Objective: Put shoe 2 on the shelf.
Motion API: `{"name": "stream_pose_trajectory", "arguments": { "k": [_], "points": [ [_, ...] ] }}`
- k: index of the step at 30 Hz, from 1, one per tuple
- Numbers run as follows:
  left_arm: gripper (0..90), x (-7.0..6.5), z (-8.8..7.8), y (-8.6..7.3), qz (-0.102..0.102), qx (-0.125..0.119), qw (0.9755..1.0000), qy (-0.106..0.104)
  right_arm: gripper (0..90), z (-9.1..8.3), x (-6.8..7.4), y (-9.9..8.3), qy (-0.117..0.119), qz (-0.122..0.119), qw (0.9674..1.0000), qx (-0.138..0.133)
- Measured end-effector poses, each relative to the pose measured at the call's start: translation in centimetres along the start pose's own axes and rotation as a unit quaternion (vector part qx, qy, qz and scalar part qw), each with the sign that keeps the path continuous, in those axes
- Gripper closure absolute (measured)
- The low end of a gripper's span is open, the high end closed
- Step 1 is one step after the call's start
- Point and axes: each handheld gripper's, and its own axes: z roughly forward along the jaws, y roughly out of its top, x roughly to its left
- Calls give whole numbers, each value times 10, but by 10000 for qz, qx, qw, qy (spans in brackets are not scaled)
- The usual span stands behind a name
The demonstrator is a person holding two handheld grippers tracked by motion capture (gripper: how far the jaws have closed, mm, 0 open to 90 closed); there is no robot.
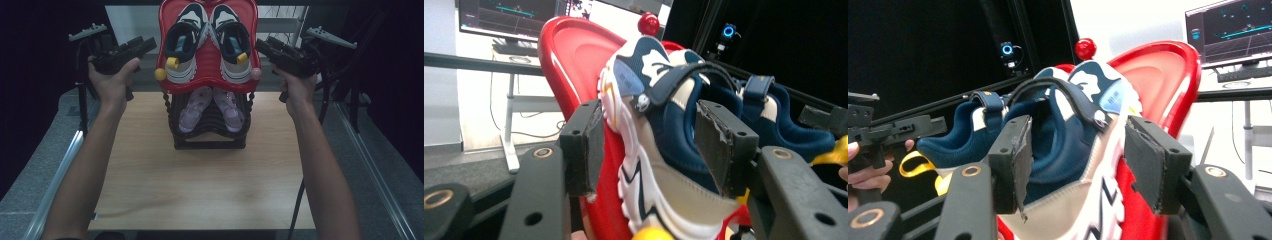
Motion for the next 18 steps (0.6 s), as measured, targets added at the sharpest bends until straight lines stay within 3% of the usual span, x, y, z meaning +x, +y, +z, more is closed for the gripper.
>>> {"name": "stream_pose_trajectory", "arguments": {
  "k": [8,12,18],
  "points": [
    [464,8,-8,-17,12,211,9998,26,455,-18,-11,-16,-150,-76,9998,99],
    [464,10,-13,-26,166,322,9993,113,455,-25,-15,-25,-143,-57,9998,95],
    [464,13,-19,-42,157,402,9990,95,452,-32,-20,-40,-147,-81,9997,195]
  ]
}}
